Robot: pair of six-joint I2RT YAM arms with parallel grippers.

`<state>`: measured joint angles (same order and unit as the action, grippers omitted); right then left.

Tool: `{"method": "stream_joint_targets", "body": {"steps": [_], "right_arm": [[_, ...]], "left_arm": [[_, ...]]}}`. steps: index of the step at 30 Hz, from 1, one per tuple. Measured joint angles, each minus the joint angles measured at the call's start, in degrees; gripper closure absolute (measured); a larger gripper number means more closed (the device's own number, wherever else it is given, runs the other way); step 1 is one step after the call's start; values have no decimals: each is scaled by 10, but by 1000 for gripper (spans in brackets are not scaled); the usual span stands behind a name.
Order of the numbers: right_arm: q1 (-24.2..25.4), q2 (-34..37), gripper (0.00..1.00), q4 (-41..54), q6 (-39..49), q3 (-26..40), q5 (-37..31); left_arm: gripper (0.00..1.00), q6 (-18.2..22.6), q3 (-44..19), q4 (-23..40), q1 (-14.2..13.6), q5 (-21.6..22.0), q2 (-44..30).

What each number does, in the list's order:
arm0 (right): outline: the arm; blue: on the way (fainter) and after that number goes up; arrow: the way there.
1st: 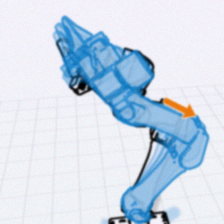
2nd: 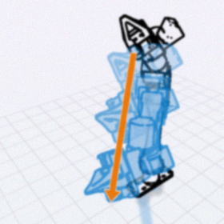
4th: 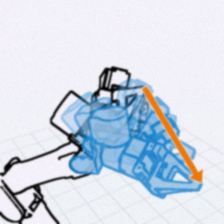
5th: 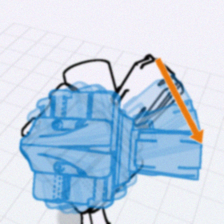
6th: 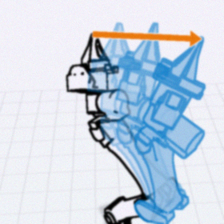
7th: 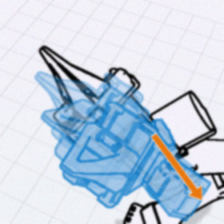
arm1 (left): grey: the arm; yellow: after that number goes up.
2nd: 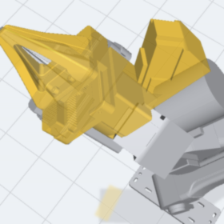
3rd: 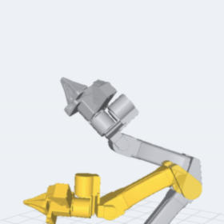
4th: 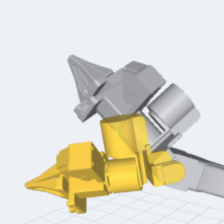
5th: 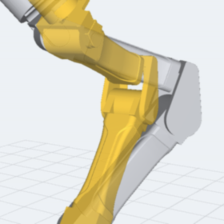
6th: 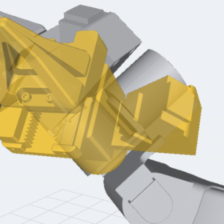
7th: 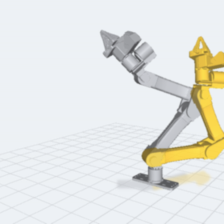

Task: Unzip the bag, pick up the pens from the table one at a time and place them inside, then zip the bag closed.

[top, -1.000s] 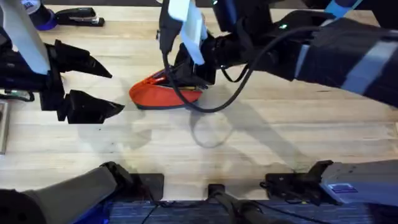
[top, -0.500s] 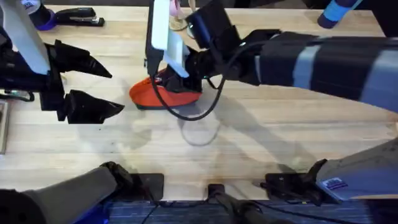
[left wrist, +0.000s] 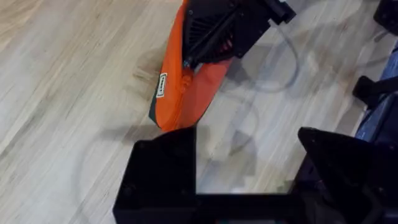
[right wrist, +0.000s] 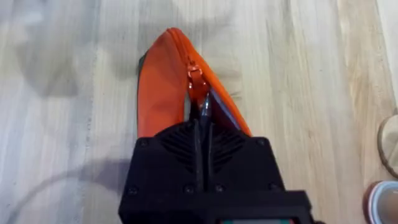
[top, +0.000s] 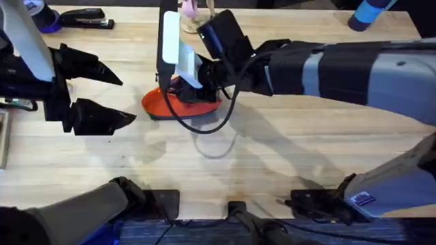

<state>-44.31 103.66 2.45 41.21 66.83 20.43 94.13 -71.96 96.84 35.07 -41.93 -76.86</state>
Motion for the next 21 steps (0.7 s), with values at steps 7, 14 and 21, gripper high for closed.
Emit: {"method": "stream_joint_targets", "body": {"steps": [7,14,21], "right_arm": [[0,16,963,-24,0,1,-24],[-1,17,272,-24,1,1,-34],[-2,17,5,-23,4,1,-37]], "left_arm": [[8,0,0,0,0,0,0],[7,0,0,0,0,0,0],[8,0,0,0,0,0,0]]}}
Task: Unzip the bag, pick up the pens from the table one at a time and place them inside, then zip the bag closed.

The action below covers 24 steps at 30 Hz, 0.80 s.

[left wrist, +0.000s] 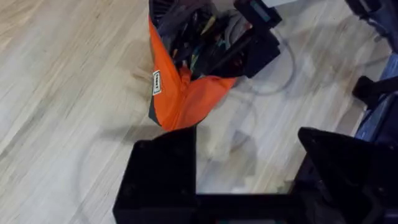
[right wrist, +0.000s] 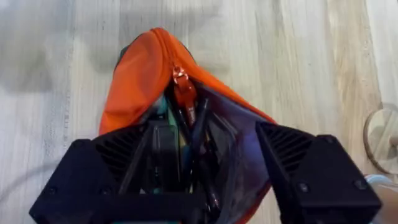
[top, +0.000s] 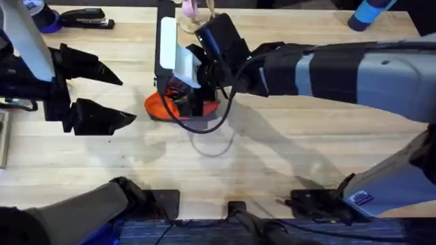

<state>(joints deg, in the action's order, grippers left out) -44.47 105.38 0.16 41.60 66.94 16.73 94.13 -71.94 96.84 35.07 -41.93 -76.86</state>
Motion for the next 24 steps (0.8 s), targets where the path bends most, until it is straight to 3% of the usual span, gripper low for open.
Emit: {"method": "stream_joint_targets", "body": {"steps": [11,24], "right_arm": [[0,-14,5,3,-59,0,-2],[0,-118,5,63,-134,1,-2]], "left_arm": [[8,0,0,0,0,0,0],[8,0,0,0,0,0,0]]}}
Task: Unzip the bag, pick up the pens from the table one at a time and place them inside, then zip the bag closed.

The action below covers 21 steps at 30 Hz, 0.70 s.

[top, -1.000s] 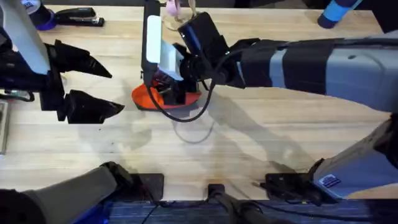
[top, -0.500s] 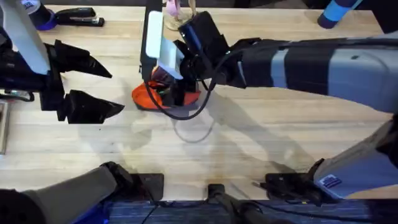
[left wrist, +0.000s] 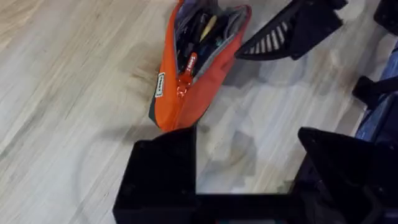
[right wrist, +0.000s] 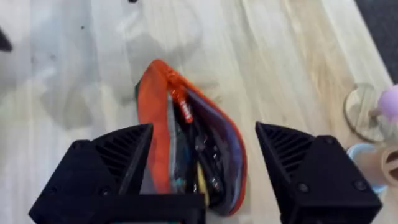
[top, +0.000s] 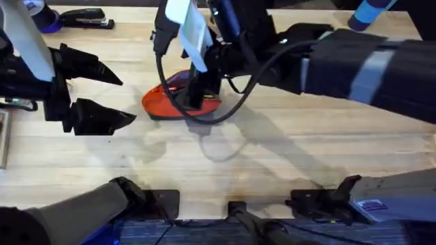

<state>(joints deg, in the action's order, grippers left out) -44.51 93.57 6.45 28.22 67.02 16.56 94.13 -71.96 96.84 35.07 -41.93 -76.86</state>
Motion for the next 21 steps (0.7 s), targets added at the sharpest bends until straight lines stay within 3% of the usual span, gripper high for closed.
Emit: {"method": "stream_joint_targets", "body": {"steps": [5,18,20,21], "right_arm": [[0,-20,3,47,-17,0,0],[0,-23,4,57,-122,0,0],[0,-23,4,57,-126,0,0],[0,-23,4,57,-128,0,0]], "left_arm": [[7,0,0,-9,0,0,0],[14,0,0,-53,0,0,0],[252,0,0,-62,0,0,0],[261,0,0,-68,0,0,0]]}}
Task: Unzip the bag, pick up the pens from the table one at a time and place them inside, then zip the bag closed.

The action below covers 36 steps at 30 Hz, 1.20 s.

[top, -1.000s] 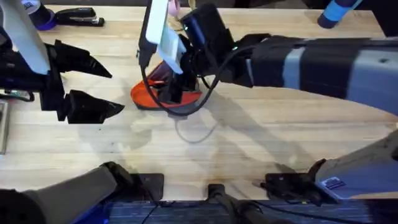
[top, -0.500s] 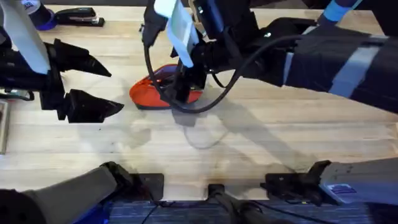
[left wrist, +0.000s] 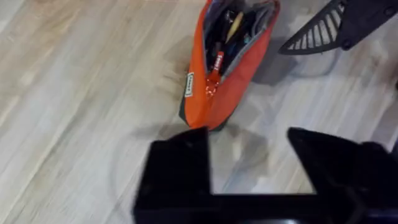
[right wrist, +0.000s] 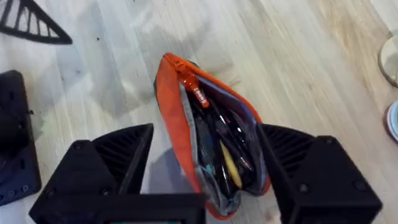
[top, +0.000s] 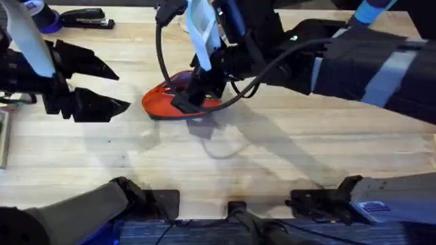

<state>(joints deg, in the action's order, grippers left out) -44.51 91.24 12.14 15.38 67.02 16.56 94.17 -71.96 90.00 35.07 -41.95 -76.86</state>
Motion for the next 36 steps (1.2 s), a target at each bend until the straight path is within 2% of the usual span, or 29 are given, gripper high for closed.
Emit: {"method": "stream_joint_targets", "body": {"steps": [2,3,19,21,24,30,36], "right_arm": [[0,0,4,0,-2,0,0],[0,0,4,0,-2,0,0],[0,0,4,0,-4,0,0],[0,0,5,0,-4,0,0],[0,0,4,0,-4,0,0],[0,0,5,0,-4,0,0],[0,0,4,0,-4,0,0]], "left_arm": [[50,-2,0,-7,0,0,0],[18,-1,0,-9,0,0,0],[7,2,0,-9,0,14,0],[7,24,0,-5,0,15,0],[7,81,0,13,3,17,0],[7,180,9,15,30,12,0],[7,231,26,-2,32,11,-7]]}}
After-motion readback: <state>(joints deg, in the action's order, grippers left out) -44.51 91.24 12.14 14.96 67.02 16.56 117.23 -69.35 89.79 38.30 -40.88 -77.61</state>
